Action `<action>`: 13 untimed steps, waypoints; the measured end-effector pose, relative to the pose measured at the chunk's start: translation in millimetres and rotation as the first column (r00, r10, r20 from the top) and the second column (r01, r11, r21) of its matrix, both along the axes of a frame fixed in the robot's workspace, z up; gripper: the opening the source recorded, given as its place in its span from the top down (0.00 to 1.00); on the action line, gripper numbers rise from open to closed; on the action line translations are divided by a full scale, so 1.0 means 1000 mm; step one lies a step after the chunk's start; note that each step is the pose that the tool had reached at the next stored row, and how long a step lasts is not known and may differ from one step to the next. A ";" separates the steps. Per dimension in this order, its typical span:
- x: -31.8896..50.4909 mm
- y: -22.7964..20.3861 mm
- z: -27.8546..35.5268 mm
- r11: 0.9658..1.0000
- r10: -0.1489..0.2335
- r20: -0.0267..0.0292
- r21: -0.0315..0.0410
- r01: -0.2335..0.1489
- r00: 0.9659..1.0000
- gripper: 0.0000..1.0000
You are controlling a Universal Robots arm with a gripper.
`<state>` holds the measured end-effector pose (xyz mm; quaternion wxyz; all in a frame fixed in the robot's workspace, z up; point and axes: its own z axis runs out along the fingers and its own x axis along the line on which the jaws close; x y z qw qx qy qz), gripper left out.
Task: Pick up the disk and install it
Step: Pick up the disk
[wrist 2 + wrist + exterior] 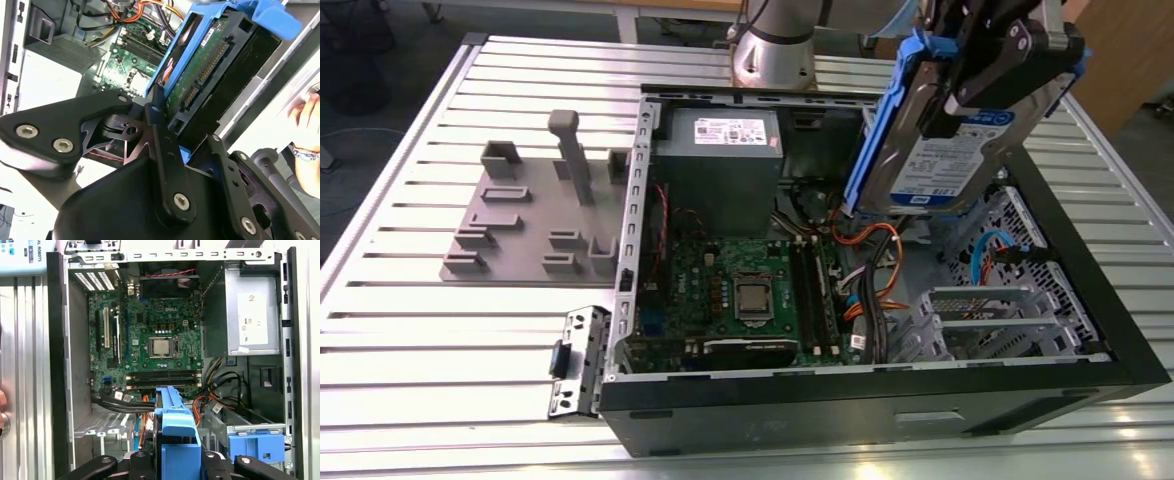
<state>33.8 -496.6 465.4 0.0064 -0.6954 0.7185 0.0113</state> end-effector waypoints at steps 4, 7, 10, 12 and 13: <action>0.0000 -0.0063 -0.0002 1.000 0.000 0.000 0.000 0.000 1.000 0.64; 0.0000 -0.0108 -0.0003 1.000 0.000 0.000 0.000 0.000 1.000 0.64; 0.0000 -0.0153 -0.0005 1.000 0.000 0.000 0.000 0.000 1.000 0.64; 0.0000 -0.0185 -0.0006 1.000 0.000 0.000 0.000 0.000 1.000 0.64; 0.0000 -0.0201 -0.0007 1.000 0.000 0.000 0.000 0.000 1.000 0.64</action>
